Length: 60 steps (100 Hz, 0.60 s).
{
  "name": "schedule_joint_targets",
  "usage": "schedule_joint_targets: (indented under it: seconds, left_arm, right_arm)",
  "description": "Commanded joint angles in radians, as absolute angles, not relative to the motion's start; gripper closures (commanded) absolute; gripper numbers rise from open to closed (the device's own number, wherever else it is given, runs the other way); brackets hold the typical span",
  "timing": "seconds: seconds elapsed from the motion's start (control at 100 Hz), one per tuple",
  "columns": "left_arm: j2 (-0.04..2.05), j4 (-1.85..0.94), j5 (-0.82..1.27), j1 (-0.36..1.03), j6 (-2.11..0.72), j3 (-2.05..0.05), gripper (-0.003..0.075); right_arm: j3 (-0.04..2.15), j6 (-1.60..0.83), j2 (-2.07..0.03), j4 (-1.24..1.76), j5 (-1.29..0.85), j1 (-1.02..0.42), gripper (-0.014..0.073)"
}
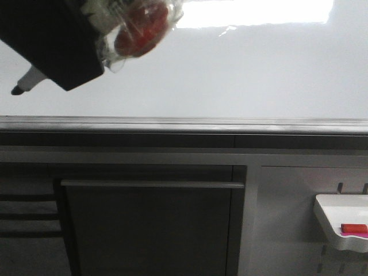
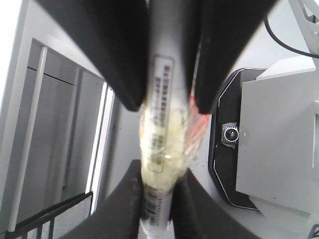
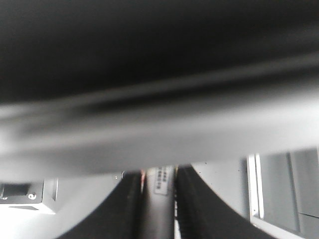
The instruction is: Write number 0 on whiteboard
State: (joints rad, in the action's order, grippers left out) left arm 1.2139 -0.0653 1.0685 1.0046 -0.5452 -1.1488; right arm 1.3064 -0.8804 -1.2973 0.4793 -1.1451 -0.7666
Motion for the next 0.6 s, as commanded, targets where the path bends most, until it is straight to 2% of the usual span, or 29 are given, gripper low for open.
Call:
schedule_joint_targets:
  seconds: [0.0, 0.2, 0.43, 0.51, 0.59]
  left_arm:
    - [1.193, -0.081, 1.030, 1.013, -0.544, -1.180, 0.0731]
    - [1.193, -0.081, 1.030, 1.013, -0.544, -1.180, 0.0731]
    - [1.193, -0.081, 1.021, 1.013, -0.544, -1.180, 0.0719]
    - [1.193, -0.081, 1.009, 1.011, -0.544, -1.180, 0.0663]
    - [1.193, -0.081, 0.997, 1.011, -0.544, -1.180, 0.0542]
  right_arm:
    - [1.340, -0.899, -1.278, 0.516, -1.125, -0.767, 0.0522]
    - [1.340, -0.901, -1.278, 0.516, -1.133, -0.767, 0.0580]
    - [1.340, -0.901, -1.278, 0.516, -1.137, -0.767, 0.0589]
    - [1.340, -0.901, -1.278, 0.516, -1.140, -0.767, 0.0589]
    - [1.340, -0.901, -1.278, 0.516, -1.140, -0.767, 0.0589]
